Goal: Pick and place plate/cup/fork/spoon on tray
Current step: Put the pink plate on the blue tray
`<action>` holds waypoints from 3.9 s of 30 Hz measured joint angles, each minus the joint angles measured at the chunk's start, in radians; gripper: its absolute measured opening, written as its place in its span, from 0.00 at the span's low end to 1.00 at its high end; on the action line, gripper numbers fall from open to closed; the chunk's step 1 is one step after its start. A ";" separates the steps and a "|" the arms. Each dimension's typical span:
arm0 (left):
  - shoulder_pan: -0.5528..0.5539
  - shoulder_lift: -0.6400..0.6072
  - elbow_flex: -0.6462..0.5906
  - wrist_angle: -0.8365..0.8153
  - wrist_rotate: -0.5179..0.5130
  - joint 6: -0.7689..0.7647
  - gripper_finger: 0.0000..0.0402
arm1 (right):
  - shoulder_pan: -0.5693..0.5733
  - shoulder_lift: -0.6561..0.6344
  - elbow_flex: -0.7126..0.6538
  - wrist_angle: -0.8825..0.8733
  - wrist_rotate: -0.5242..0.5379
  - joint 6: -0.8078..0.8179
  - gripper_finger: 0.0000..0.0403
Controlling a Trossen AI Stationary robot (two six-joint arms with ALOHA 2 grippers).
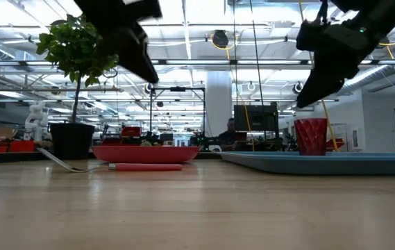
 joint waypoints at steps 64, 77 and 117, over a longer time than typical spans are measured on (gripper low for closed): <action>0.012 0.321 0.274 0.065 0.078 0.385 0.02 | 0.155 -0.179 0.000 0.129 0.031 0.012 0.48; 0.049 0.418 0.278 0.483 0.309 0.662 0.02 | 0.373 -0.328 0.000 0.279 0.430 -0.230 0.48; 0.153 0.820 0.579 0.486 0.524 0.662 0.07 | 0.444 -0.275 0.000 0.387 0.448 -0.291 0.48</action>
